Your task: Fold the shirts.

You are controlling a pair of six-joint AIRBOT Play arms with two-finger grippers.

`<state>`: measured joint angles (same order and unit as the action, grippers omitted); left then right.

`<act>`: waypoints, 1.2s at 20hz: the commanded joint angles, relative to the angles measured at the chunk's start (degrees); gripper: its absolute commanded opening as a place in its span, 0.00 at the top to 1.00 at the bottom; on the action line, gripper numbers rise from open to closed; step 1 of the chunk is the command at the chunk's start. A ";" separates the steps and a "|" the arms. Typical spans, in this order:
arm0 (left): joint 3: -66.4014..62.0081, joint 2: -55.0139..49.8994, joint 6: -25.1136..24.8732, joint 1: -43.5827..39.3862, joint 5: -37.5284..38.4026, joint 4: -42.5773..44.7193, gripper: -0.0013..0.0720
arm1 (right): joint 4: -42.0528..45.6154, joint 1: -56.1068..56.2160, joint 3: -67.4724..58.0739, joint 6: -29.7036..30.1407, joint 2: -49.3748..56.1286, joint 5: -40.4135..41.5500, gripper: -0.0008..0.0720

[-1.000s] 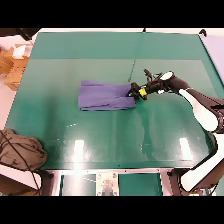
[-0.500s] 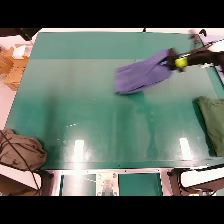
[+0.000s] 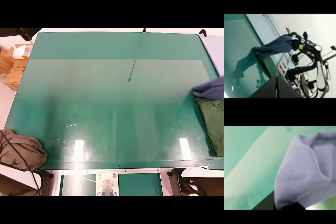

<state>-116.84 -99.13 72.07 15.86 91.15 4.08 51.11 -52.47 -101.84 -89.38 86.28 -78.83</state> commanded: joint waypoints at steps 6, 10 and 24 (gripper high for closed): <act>0.02 0.00 0.04 0.02 1.05 0.02 0.95 | 6.43 -14.88 -0.35 0.90 0.13 -9.20 0.97; 0.02 0.00 0.04 0.02 1.16 0.04 0.95 | 17.66 -14.86 0.63 -0.94 0.13 -16.79 0.96; 0.02 0.00 1.38 0.02 2.71 0.26 0.95 | 35.21 -13.14 7.96 -10.08 0.15 -17.27 0.20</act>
<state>-116.84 -99.13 73.21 15.86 93.78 4.14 85.25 -66.85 -92.75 -98.37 86.39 -97.30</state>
